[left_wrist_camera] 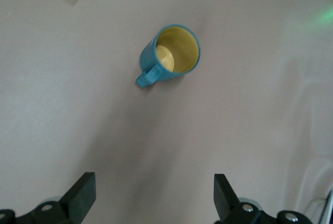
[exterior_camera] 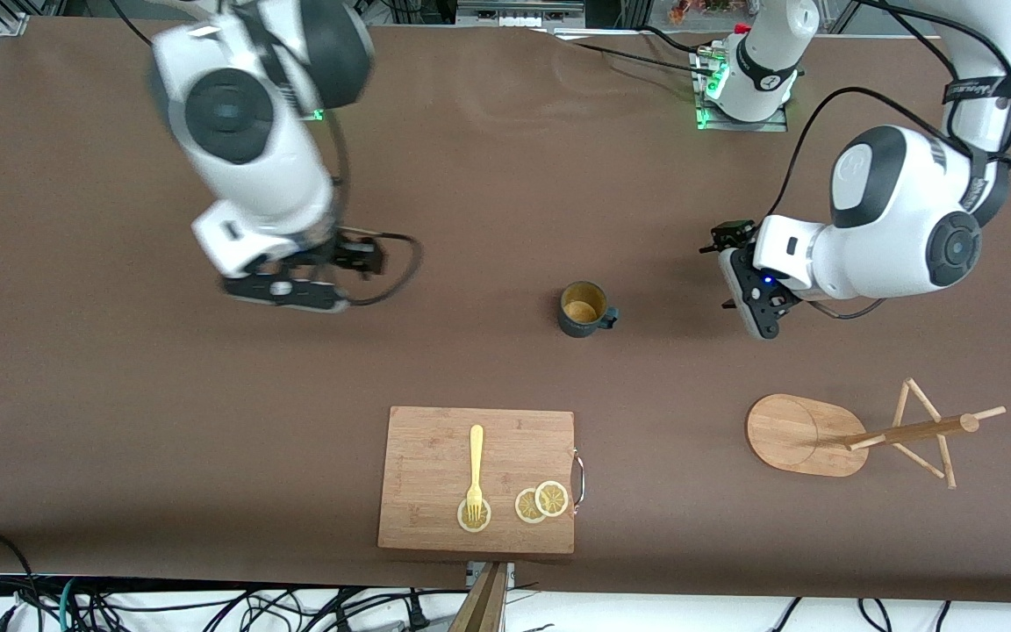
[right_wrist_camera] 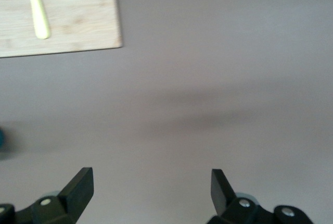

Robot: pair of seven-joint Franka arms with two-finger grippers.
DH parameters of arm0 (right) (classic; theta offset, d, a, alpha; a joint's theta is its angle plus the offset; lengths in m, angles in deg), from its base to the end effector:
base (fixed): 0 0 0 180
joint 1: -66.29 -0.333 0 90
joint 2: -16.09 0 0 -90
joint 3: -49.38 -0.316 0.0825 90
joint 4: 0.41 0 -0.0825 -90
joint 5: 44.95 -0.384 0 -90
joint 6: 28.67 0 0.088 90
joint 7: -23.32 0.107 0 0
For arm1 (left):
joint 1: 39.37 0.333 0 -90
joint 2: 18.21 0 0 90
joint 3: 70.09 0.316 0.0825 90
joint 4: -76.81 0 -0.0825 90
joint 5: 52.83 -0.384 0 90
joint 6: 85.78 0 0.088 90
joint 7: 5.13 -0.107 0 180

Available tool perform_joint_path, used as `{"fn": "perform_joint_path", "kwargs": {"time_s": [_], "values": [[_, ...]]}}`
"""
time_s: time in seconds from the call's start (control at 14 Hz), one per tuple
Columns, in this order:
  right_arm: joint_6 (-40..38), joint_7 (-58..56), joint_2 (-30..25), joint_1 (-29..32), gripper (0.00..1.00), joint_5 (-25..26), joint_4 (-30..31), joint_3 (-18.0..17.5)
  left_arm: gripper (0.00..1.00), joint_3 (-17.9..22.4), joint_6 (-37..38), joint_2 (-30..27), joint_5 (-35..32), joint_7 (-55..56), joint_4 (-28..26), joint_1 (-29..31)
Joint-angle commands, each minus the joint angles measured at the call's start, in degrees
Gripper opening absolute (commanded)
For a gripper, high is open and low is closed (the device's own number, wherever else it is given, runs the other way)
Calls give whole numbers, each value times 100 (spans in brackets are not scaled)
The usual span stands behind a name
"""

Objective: Pass cup and hang on rack
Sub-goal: 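Withdraw the right gripper while the left gripper turns toward the mug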

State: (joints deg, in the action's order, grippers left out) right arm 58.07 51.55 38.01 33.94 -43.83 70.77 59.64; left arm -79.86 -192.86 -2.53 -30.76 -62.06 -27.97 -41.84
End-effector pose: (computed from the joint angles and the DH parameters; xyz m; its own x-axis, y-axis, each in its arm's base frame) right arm 0.6008 0.2657 0.5442 0.9935 -0.1010 -0.0518 -0.0939 -0.9877 0.1254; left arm 0.5828 -0.1500 0.3753 0.5233 -0.8350 0.1703 -0.8080 -0.4226 0.4106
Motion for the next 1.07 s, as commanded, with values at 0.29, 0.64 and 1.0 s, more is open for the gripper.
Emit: {"fn": "perform_joint_path", "kwargs": {"time_s": [0.29,0.64,1.0], "values": [[-231,-2891,-558,1,100,-436,754,1768,100,-359,-1181,-91,1024,-1325,-805,36],[913,-3709,-1242,203,100,-613,2072,1831,100,-324,-1560,-3,2440,-3127,-1385,282],[1396,-3825,-1918,1913,100,-35,2943,69,100,-315,-1728,383,3671,-4886,-1571,466]]}}
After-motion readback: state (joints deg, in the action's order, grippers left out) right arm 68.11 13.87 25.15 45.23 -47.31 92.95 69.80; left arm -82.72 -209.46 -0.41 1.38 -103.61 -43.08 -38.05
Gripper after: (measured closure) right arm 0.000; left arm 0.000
